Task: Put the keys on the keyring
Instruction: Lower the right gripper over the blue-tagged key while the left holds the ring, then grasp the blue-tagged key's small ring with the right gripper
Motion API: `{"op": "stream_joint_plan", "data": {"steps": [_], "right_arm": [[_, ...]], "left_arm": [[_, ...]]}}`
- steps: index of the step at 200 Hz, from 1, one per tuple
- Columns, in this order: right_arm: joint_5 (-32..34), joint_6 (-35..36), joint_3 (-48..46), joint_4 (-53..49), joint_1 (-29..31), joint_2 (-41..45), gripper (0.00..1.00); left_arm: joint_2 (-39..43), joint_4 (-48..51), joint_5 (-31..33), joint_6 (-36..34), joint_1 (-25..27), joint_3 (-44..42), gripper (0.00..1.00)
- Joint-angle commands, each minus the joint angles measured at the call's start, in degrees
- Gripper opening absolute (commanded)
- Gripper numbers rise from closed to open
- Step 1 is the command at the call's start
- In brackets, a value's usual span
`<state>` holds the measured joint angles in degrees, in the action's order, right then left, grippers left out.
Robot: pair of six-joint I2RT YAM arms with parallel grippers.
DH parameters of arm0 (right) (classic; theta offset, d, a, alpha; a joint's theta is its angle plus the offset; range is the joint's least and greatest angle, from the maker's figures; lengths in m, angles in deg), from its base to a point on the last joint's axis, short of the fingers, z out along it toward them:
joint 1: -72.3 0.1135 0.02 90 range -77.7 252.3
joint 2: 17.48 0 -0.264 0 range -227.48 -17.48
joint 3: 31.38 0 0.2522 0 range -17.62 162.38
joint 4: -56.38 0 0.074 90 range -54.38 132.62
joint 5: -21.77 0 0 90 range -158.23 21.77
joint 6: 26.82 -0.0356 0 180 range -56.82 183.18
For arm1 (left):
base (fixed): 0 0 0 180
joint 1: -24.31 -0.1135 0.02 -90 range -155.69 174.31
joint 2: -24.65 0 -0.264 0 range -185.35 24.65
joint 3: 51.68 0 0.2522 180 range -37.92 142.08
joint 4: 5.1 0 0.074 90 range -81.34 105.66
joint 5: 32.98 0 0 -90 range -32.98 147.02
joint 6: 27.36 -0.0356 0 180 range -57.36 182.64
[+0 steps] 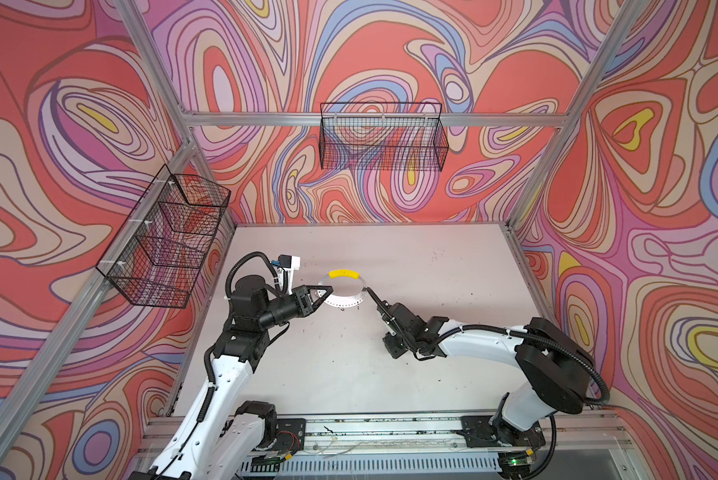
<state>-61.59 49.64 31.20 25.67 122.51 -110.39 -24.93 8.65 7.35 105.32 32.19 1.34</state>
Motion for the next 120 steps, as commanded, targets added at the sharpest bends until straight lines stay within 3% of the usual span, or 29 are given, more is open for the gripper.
{"op": "stream_joint_plan", "data": {"steps": [1, 46, 120], "right_arm": [[0.38, 1.19, 0.98, 0.96, -0.97, -0.68, 0.21], [-1.27, 2.16, 1.37, 1.66, -2.16, -1.48, 0.23], [-3.21, 2.90, 1.59, 2.57, -2.83, -2.46, 0.18]], "left_arm": [[0.41, -0.34, -0.28, 0.04, 0.03, -0.68, 0.00], [-0.20, -0.79, -0.61, 0.30, 0.03, -0.76, 0.00], [-0.35, -0.74, -0.47, 0.30, 0.03, -0.94, 0.00]]}}
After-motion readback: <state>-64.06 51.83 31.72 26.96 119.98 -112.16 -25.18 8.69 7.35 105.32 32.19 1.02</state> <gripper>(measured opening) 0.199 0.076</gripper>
